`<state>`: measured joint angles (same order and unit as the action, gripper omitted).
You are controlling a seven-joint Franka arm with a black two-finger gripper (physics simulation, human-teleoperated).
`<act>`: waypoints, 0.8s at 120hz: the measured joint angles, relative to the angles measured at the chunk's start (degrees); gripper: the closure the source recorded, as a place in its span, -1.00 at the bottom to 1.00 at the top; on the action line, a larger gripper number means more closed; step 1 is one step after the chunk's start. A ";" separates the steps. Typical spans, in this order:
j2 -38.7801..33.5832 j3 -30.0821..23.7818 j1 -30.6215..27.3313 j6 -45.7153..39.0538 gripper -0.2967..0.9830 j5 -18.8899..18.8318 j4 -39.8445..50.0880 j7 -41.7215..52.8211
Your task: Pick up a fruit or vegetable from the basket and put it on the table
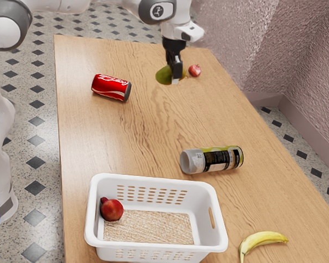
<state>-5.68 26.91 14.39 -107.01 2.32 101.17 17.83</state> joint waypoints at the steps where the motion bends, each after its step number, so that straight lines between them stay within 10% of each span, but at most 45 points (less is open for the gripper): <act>1: -0.01 0.21 -0.21 0.14 0.02 -0.03 0.18 0.21; 71: 2.88 1.27 4.87 0.66 0.04 1.20 10.11 9.10; 96: 3.58 1.30 4.78 -1.02 -0.39 3.23 10.64 10.83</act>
<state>-2.10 28.22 19.18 -108.03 5.55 111.81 28.66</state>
